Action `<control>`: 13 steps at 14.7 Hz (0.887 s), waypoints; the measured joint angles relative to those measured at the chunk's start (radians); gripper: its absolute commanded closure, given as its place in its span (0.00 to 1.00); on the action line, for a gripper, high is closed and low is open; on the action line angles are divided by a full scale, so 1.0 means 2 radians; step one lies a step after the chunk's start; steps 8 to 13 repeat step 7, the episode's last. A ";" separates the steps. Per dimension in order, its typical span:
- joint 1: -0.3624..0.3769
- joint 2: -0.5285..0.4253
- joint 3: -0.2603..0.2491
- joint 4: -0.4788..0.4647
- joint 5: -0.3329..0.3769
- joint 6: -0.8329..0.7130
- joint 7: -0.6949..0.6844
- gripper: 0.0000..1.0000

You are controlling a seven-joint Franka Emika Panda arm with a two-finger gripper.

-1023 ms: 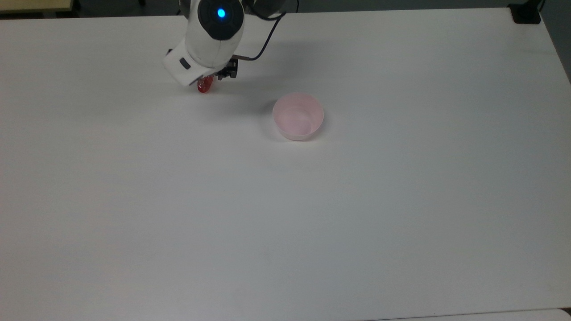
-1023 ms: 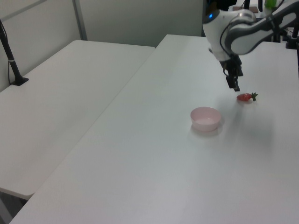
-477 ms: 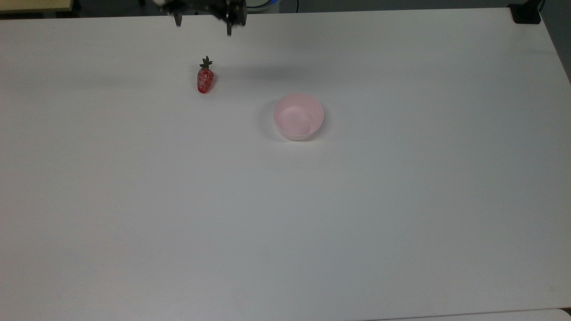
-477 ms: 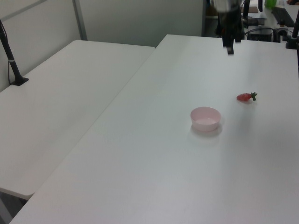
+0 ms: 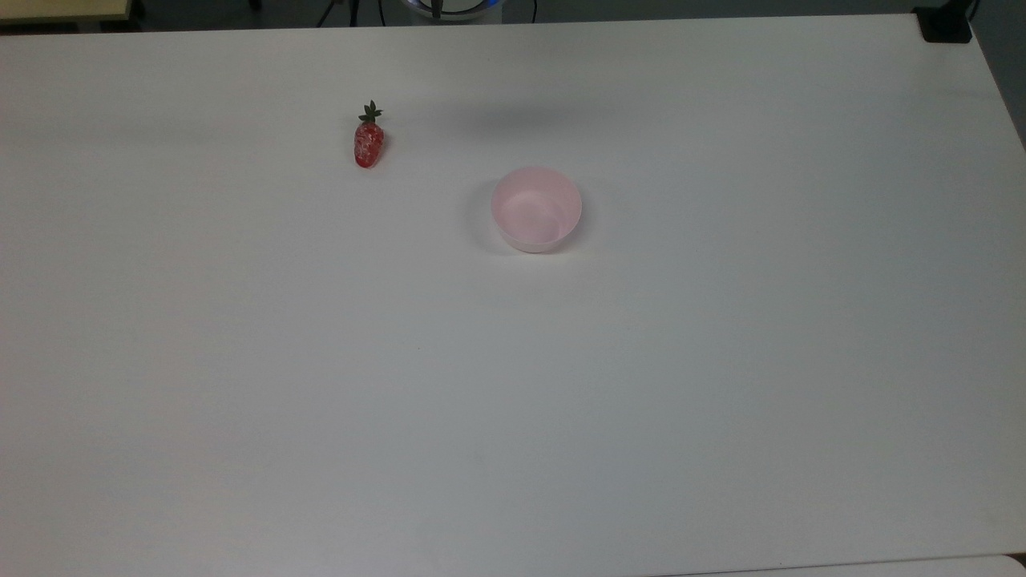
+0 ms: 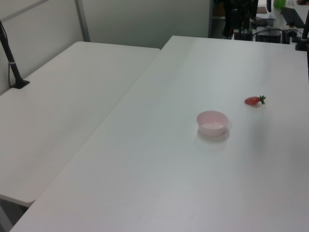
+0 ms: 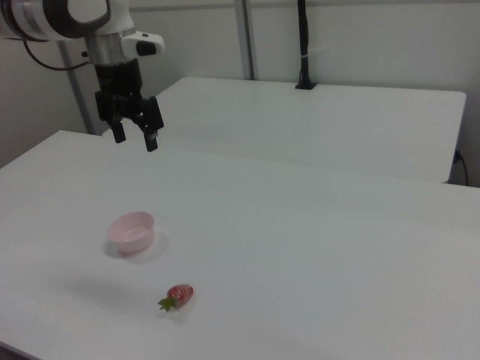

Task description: Pick up strawberry from bowl

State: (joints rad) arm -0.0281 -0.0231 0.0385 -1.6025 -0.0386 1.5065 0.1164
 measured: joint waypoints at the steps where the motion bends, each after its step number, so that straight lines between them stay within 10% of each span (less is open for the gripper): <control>1: 0.015 0.000 -0.014 0.000 0.000 0.013 0.002 0.00; 13: 0.025 0.006 -0.030 -0.001 0.000 0.090 -0.006 0.00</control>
